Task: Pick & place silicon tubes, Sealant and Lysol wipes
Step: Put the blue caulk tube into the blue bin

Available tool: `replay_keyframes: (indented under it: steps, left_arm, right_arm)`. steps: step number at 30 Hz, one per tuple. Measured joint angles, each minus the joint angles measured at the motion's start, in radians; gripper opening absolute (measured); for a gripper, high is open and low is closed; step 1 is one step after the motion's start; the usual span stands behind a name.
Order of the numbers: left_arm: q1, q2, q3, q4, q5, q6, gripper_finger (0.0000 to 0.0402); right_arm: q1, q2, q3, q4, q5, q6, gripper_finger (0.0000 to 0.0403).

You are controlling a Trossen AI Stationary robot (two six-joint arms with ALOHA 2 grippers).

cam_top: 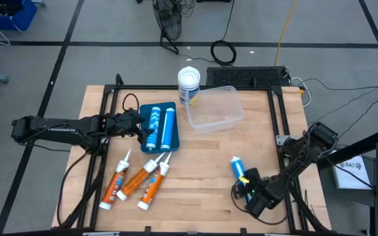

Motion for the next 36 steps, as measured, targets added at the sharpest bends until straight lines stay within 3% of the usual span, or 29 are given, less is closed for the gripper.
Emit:
replay_keyframes:
  steps: [5, 17, 22, 28, 36]
  left_arm:
    - [0.0, 0.0, 0.0, 0.027, 0.0, 0.0, 0.0378]
    - [0.0, 0.0, 0.0, 0.038, 0.0, 0.0, 0.0382]
    - [0.0, 0.0, 0.0, 0.037, 0.0, 0.0, 0.0374]
    - [0.0, 0.0, 0.0, 0.037, 0.0, 0.0, 0.0372]
    - [0.0, 0.0, 0.0, 0.037, 0.0, 0.0, 0.0381]
  right_arm:
    - [-0.048, 0.001, -0.005, -0.015, 0.211, -0.081, 0.0225]
    - [-0.224, -0.005, -0.096, 0.212, 0.241, -0.369, 0.0225]
    - [-0.255, -0.005, -0.123, 0.327, 0.36, -0.433, 0.0218]
    - [-0.312, -0.002, -0.168, 0.65, 0.517, -0.744, 0.0219]
    - [-0.396, 0.023, -0.284, 1.271, 0.523, -1.304, 0.0216]
